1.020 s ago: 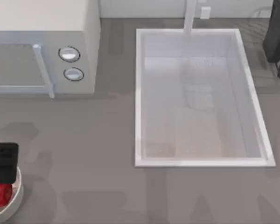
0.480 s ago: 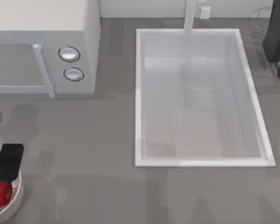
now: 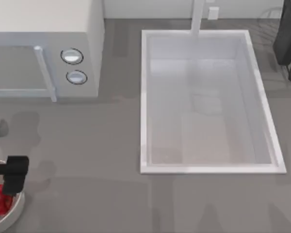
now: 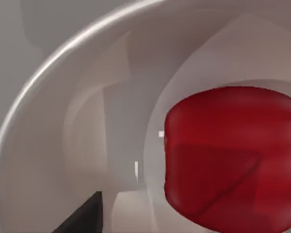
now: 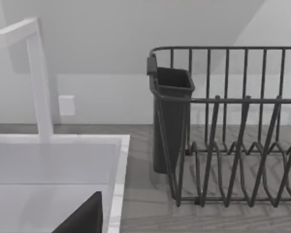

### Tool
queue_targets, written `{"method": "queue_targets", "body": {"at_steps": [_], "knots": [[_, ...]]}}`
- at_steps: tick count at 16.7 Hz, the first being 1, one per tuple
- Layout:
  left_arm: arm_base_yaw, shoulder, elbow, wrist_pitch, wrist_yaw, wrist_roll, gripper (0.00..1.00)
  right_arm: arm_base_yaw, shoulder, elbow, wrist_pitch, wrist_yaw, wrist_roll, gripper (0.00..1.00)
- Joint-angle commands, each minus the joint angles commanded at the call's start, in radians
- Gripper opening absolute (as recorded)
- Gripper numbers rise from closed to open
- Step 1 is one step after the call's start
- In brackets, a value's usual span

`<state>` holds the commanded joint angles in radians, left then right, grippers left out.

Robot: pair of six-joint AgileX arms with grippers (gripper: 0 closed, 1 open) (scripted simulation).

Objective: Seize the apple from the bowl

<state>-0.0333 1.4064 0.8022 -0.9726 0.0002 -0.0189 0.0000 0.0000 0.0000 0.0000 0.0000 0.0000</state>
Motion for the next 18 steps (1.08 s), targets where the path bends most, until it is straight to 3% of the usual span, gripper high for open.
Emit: {"method": "queue_targets", "body": {"at_steps": [7,13,18], "knots": [[0.000,0.163,-0.187,0.368,0.000,0.005,1.00,0.000,0.000,0.000,0.000,0.000,0.000,1.00],[0.000,0.184,-0.210,0.400,0.000,0.006,1.00,0.000,0.000,0.000,0.000,0.000,0.000,1.00],[0.000,0.184,-0.210,0.400,0.000,0.006,0.62,0.000,0.000,0.000,0.000,0.000,0.000,1.00]]}}
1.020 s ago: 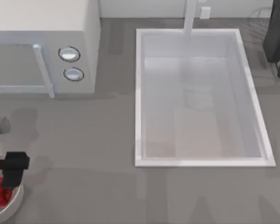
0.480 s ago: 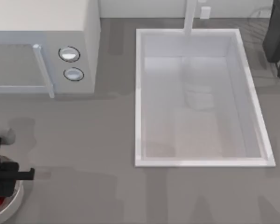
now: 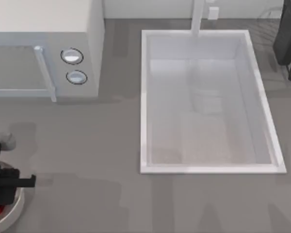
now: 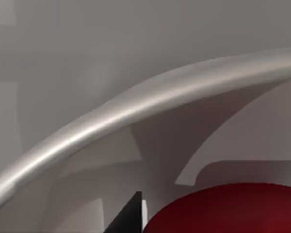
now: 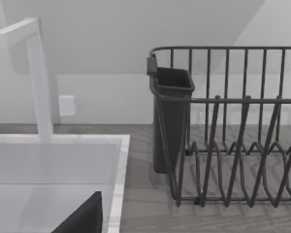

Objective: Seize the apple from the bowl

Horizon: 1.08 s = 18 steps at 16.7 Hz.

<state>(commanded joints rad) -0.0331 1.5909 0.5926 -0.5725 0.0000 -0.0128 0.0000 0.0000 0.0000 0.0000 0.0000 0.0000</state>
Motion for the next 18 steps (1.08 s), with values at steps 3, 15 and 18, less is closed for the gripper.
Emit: {"method": "queue_targets", "body": {"at_steps": [3,15,18], "knots": [[0.000,0.000,0.000,0.000,0.000,0.000,0.40,0.000,0.000,0.000,0.000,0.000,0.000,1.00],[0.000,0.000,0.000,0.000,0.000,0.000,0.00,0.000,0.000,0.000,0.000,0.000,0.000,1.00],[0.004,-0.128,0.046,-0.095,-0.020,0.012,0.00,0.000,0.000,0.000,0.000,0.000,0.000,1.00]]}}
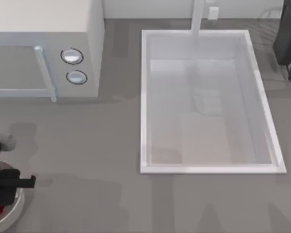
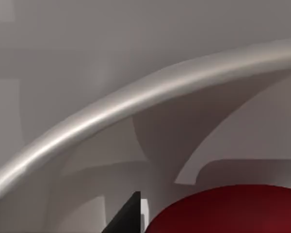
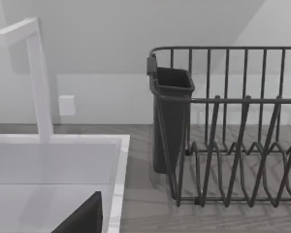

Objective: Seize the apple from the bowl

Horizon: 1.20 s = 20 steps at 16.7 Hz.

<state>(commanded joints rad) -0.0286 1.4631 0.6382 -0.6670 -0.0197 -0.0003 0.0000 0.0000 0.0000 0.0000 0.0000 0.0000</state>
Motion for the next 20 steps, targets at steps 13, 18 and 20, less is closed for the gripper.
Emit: {"method": "queue_targets", "body": {"at_steps": [13,18,20], "knots": [[-0.014,-0.019,0.756,-0.815,-0.001,-0.014,0.00,0.000,0.000,0.000,0.000,0.000,0.000,1.00],[-0.017,-0.059,0.967,-1.030,-0.001,-0.018,0.00,0.000,0.000,0.000,0.000,0.000,0.000,1.00],[-0.017,-0.063,0.981,-1.044,-0.001,-0.018,0.00,0.000,0.000,0.000,0.000,0.000,0.000,1.00]]}}
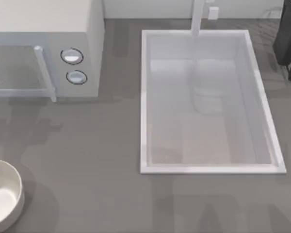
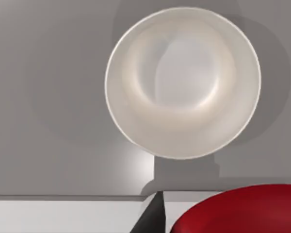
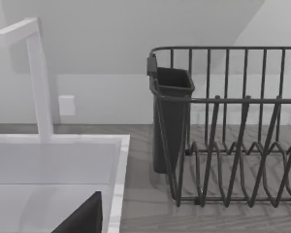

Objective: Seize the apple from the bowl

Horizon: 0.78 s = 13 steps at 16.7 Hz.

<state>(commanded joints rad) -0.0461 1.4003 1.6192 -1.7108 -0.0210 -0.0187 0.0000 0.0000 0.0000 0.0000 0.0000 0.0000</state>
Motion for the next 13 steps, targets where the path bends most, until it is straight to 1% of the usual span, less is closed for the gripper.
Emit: {"method": "queue_targets", "body": {"at_steps": [4,6,9,13], "knots": [[0.002,0.005,-0.002,0.004,-0.001,-0.001,0.00,0.000,0.000,0.000,0.000,0.000,0.000,1.00],[-0.035,0.038,0.001,0.023,0.001,-0.037,0.00,0.000,0.000,0.000,0.000,0.000,0.000,1.00],[-0.162,0.133,0.002,0.093,0.006,-0.165,0.00,0.000,0.000,0.000,0.000,0.000,0.000,1.00],[-0.401,0.284,-0.007,0.224,0.014,-0.405,0.00,0.000,0.000,0.000,0.000,0.000,0.000,1.00]]}}
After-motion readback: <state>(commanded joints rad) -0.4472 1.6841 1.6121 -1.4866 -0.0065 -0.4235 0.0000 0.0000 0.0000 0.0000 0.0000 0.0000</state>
